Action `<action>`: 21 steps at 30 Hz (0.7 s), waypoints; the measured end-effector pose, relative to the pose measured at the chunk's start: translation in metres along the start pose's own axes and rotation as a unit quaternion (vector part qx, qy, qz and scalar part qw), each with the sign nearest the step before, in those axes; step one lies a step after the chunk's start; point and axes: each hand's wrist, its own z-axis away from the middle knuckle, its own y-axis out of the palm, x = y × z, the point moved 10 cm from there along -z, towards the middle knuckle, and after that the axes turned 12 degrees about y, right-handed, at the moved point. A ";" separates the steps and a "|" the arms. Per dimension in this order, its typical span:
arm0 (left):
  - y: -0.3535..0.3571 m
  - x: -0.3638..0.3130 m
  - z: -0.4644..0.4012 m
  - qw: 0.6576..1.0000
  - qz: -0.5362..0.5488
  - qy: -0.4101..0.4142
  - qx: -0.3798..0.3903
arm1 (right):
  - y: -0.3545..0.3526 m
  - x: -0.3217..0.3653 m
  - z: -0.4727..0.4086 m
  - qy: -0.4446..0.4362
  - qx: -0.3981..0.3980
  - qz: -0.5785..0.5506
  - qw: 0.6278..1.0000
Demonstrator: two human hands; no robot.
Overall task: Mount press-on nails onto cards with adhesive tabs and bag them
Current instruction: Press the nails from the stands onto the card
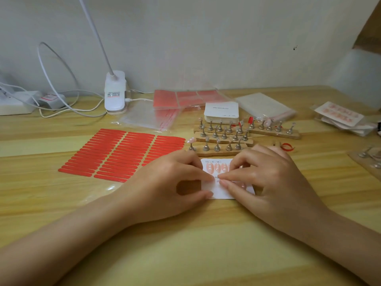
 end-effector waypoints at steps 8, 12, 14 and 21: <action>0.002 0.004 0.003 1.000 0.023 -0.014 -0.007 | 0.004 -0.001 0.003 -0.006 0.007 0.017 1.000; 0.001 0.004 0.003 0.999 0.029 -0.015 -0.012 | 0.004 -0.001 0.004 -0.002 0.010 0.015 1.000; 0.001 0.004 0.003 0.999 0.024 -0.016 -0.014 | 0.005 -0.001 0.004 -0.002 0.013 0.016 1.000; 0.002 0.004 0.003 1.000 0.021 -0.020 -0.011 | 0.008 -0.005 0.004 0.012 0.030 0.003 0.999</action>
